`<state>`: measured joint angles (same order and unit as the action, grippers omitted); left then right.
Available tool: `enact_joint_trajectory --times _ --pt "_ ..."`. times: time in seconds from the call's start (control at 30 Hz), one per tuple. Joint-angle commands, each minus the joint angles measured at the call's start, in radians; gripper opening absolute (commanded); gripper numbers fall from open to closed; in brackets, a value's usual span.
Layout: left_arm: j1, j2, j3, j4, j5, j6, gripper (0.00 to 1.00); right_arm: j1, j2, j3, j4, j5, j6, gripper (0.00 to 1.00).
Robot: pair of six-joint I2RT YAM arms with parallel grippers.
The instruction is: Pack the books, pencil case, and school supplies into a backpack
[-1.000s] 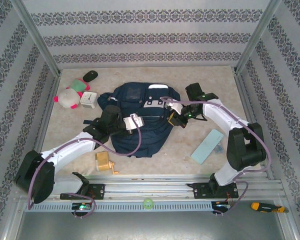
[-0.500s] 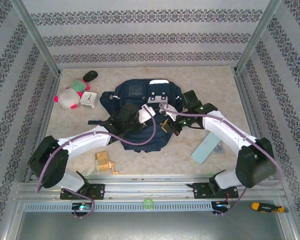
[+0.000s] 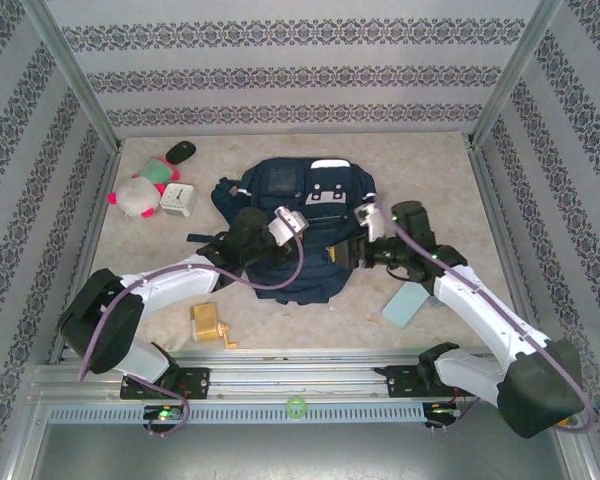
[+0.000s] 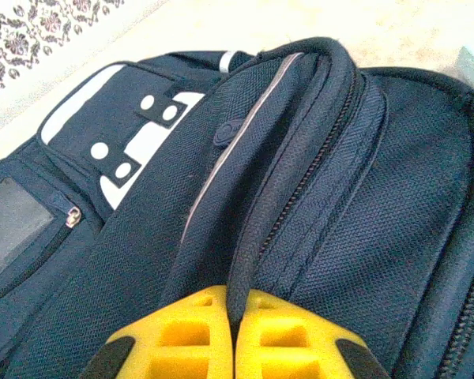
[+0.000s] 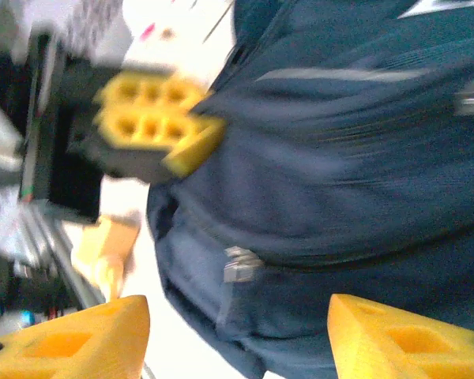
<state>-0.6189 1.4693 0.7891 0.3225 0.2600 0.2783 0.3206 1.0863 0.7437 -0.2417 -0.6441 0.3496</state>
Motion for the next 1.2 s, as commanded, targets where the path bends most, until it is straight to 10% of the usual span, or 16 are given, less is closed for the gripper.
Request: enact_joint_trajectory --times 0.0,0.53,0.77,0.9,1.17 --pt "0.057 -0.078 -0.018 0.183 0.217 0.033 0.00 -0.062 0.005 -0.023 0.055 -0.055 0.295 0.65" --pt "0.096 -0.093 -0.026 0.113 0.426 0.168 0.00 0.026 0.209 -0.084 0.557 -0.033 0.704 0.56" --pt "0.104 -0.077 0.029 -0.040 0.195 0.210 0.07 0.110 0.171 -0.110 0.662 0.182 0.766 0.00" --pt "0.103 -0.150 0.086 -0.206 0.087 0.071 0.33 0.215 0.128 -0.128 0.676 0.387 0.798 0.00" --pt "-0.065 -0.392 0.087 -0.567 -0.169 -0.450 0.39 0.358 0.122 -0.110 0.678 0.635 0.802 0.00"
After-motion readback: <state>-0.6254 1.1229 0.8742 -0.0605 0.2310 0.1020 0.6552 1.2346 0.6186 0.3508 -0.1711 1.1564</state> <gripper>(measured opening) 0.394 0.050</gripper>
